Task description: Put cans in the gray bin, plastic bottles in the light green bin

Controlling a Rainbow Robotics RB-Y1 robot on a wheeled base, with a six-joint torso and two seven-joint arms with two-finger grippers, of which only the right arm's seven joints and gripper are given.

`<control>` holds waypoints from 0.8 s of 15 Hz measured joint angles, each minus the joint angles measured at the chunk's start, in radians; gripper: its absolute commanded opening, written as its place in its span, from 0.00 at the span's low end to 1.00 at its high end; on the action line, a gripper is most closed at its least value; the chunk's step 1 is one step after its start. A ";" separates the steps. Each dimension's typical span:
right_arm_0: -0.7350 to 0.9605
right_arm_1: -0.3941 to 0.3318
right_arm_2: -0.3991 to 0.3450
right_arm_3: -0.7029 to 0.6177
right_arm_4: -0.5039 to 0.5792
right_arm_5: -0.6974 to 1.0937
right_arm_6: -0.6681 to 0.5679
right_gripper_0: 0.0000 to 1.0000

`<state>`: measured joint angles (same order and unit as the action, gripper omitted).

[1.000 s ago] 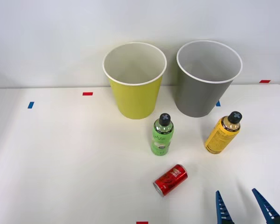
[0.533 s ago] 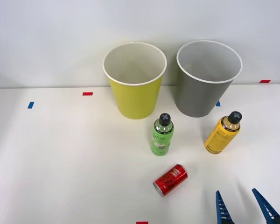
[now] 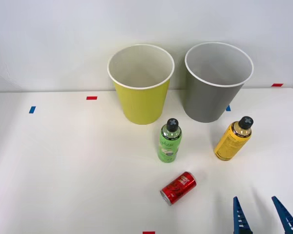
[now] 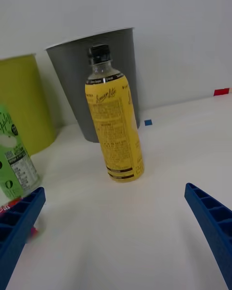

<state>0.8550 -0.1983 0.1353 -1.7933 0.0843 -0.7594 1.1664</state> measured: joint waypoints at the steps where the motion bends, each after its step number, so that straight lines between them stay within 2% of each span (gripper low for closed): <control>1: -0.004 0.000 -0.010 0.000 -0.003 -0.001 0.012 1.00; 3: -0.019 -0.002 -0.030 0.000 -0.007 -0.001 0.055 1.00; 5: -0.032 -0.002 -0.029 0.000 -0.042 0.003 0.160 1.00; 9: -0.052 -0.032 0.041 0.000 -0.228 0.010 0.358 1.00; 12: -0.091 -0.063 0.084 0.000 -0.312 0.020 0.420 1.00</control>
<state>0.7637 -0.2613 0.2188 -1.7931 -0.2275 -0.7393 1.5866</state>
